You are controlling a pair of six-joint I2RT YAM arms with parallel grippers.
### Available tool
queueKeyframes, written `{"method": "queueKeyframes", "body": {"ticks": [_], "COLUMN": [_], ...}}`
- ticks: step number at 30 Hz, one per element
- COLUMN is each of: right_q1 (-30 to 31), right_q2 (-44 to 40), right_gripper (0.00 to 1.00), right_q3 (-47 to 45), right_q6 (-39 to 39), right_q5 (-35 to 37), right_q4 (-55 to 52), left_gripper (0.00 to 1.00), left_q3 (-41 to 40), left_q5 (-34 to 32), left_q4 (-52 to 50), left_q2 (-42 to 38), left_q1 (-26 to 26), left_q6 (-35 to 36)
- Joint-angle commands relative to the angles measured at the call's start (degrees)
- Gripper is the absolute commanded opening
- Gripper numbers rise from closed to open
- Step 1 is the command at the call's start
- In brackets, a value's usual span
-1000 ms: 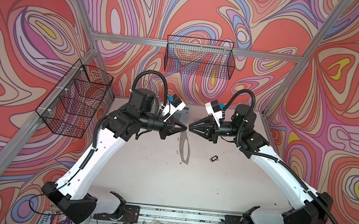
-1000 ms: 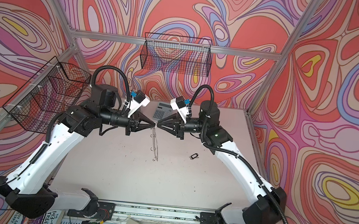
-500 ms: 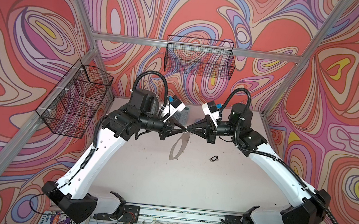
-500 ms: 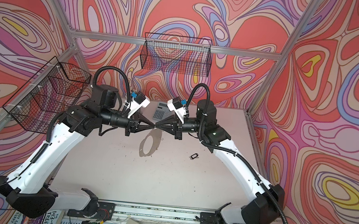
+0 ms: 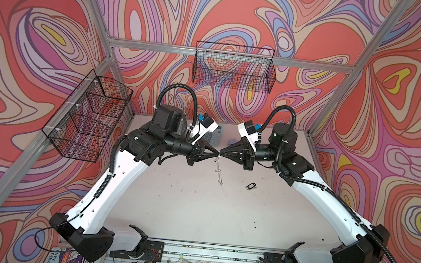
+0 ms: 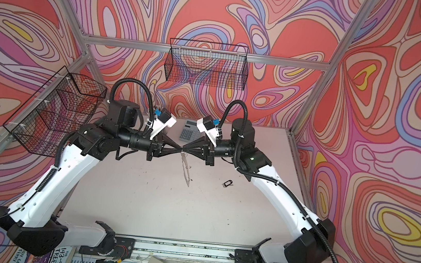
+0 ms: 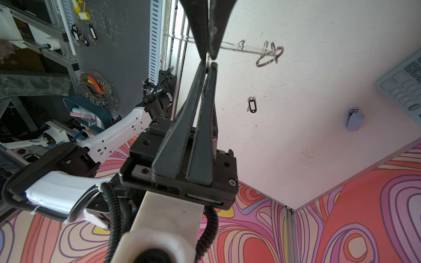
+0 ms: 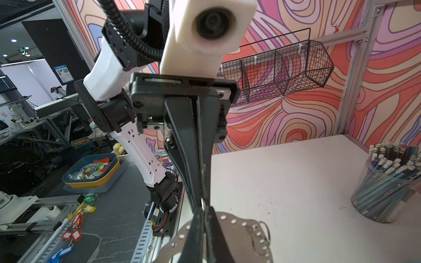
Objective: Attach keys to a key ring
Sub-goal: Pass the keyring.
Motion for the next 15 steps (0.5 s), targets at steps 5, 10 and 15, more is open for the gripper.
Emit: {"method": "queueKeyframes", "body": {"ticks": [5, 10, 15], "right_q1": [0.45, 0.45, 0.43], "right_q2": [-4.71, -5.73, -0.74], "right_gripper": [0.0, 0.0, 0.0], "right_q3": [-8.59, -17.94, -22.84], "right_q6": [14.49, 30.42, 48.14], "right_q5": [5.31, 14.7, 20.4], "right_q4": [22.65, 50.11, 78.85], "left_gripper": [0.48, 0.52, 0.51], "left_q3": [-4.86, -12.25, -19.58], "left_q5": [-2.87, -6.67, -6.43], "left_q4": [13.26, 27.02, 39.61], "left_q2": [-4.91, -10.41, -14.28], "left_q1": [0.38, 0.33, 0.34], "left_q6": [-5.82, -14.15, -21.91]}}
